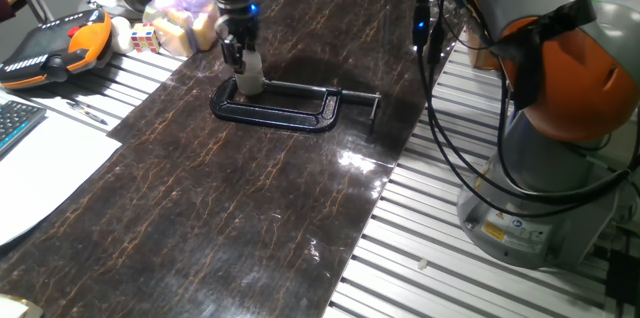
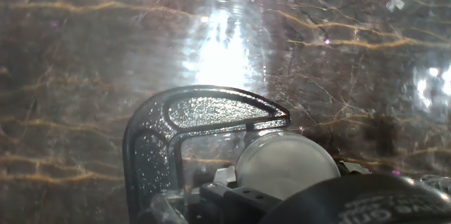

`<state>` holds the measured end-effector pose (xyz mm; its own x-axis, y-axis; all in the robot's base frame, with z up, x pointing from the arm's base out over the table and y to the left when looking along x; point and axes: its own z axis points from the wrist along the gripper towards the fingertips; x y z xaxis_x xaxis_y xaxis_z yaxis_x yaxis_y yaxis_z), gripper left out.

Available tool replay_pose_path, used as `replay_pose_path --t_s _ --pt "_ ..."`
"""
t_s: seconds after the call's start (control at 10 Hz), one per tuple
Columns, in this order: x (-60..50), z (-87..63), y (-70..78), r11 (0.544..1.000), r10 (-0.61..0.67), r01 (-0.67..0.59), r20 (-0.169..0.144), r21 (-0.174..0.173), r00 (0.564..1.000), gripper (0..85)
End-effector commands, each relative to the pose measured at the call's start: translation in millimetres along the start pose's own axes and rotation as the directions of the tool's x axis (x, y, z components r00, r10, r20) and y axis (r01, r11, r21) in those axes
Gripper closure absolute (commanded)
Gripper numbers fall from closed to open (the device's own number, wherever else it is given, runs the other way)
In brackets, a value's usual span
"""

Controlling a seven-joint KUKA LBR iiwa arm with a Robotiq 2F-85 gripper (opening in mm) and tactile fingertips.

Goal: Screw the lid onto the jar

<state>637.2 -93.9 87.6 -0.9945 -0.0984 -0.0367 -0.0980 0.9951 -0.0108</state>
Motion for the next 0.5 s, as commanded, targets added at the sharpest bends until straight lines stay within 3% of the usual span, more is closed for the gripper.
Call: replay_pose_path --t_s 0.0,0.4 --pt "0.1 0.0 0.0 1.0 0.029 -0.029 0.0 0.002 1.0 15.3" --pt "0.2 0.0 -0.3 0.986 0.164 -0.164 0.006 0.008 0.986 15.3"
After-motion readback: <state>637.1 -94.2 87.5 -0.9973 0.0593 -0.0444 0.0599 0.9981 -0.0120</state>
